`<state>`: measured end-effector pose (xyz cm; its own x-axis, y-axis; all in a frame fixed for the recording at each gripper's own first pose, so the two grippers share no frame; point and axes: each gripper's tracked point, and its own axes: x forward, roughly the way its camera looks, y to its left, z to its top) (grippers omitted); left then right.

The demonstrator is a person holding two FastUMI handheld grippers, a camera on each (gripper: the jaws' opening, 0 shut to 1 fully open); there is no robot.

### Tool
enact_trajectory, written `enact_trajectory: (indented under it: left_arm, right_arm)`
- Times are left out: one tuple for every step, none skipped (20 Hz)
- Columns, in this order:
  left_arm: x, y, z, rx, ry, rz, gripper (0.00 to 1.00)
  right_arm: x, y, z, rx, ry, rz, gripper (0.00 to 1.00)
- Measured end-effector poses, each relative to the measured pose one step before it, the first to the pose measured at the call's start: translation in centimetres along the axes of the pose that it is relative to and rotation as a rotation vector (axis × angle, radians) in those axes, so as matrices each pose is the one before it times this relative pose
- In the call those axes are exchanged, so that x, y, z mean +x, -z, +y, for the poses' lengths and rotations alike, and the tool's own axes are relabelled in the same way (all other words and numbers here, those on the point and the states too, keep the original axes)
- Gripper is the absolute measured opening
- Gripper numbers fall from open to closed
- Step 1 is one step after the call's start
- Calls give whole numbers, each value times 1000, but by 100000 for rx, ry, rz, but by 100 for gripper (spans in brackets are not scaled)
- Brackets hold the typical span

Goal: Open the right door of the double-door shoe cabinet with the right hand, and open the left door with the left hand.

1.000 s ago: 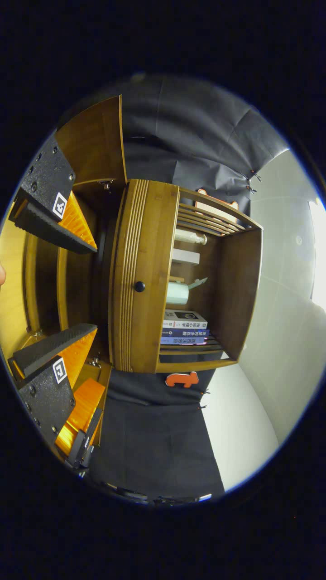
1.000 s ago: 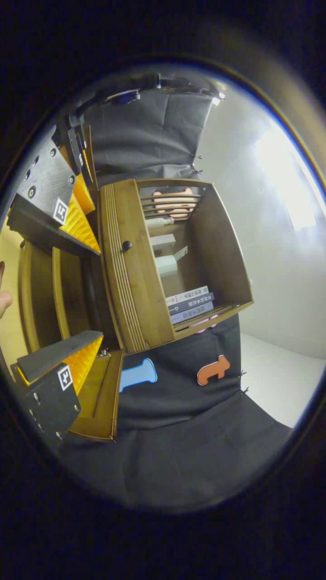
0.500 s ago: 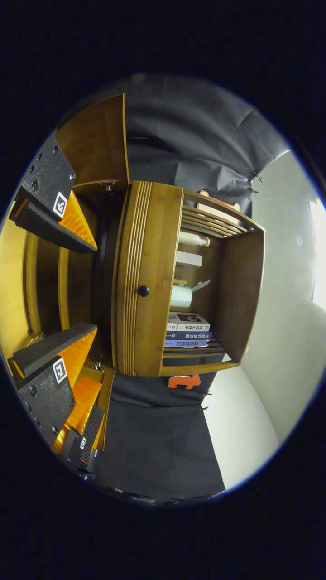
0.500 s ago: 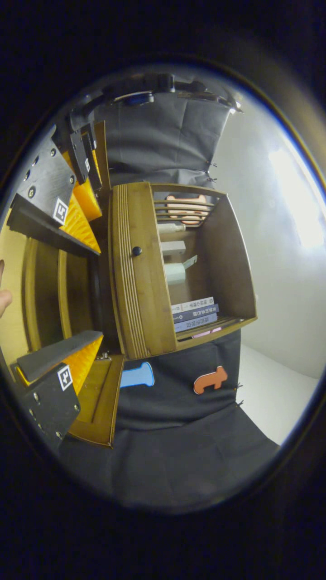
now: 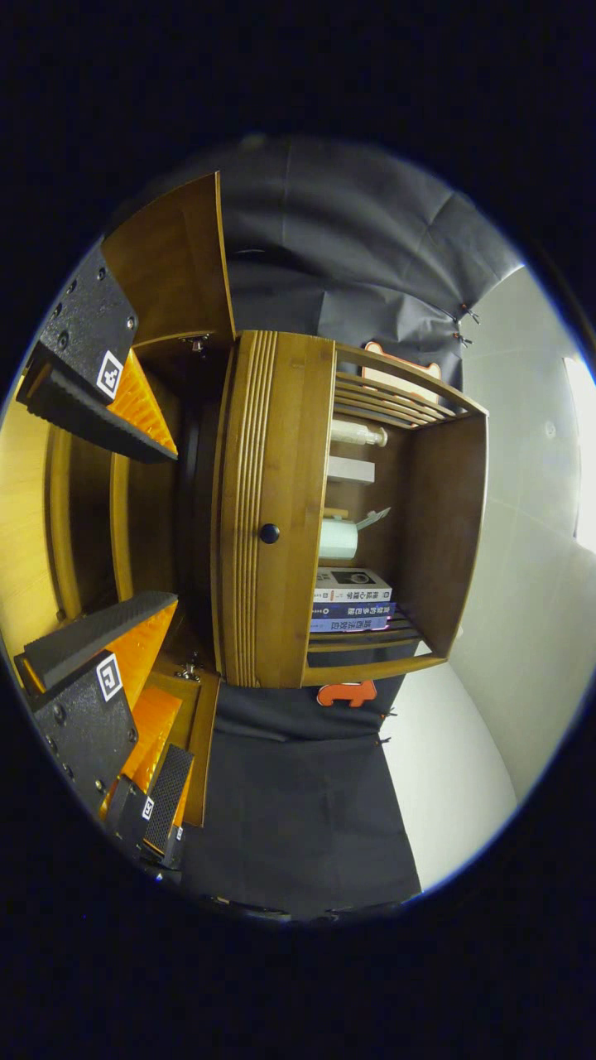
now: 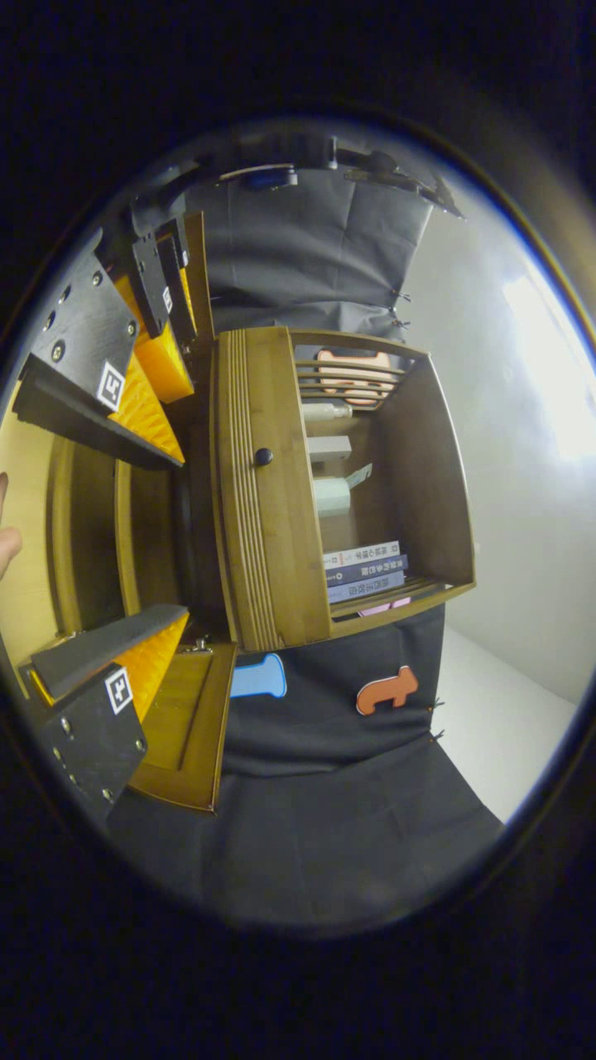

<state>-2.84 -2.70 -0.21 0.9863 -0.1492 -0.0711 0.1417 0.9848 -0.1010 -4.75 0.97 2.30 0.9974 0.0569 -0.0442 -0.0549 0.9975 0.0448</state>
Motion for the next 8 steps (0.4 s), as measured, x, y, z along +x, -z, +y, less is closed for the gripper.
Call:
enact_trajectory:
  left_arm:
    - [18, 146, 125, 324, 985, 566, 96]
    - [48, 124, 31, 634, 815, 565, 95]
    - [-125, 79, 147, 536, 321, 348, 96]
    - [3, 63, 273, 569, -382, 369, 96]
    - [65, 148, 165, 686, -75, 541, 92]
    - [110, 128, 20, 760, 567, 430, 92]
    - [140, 169, -89, 796, 977, 424, 95]
    - [89, 116, -260, 525, 1287, 320, 95]
  right_arm:
    - [-208, 108, -25, -183, 1005, 215, 96]
    - [-162, 159, -120, -270, 1077, 67, 96]
    - [-245, 134, -72, -455, 968, 105, 96]
    - [-258, 92, 119, -509, 947, -66, 96]
    - [-250, 156, -37, -534, 956, -17, 96]
    - [-277, 35, -59, -580, 1196, -215, 96]
    - [-328, -48, -282, -736, 1693, -611, 96]
    - [-295, -109, -216, -1009, 1830, -881, 96]
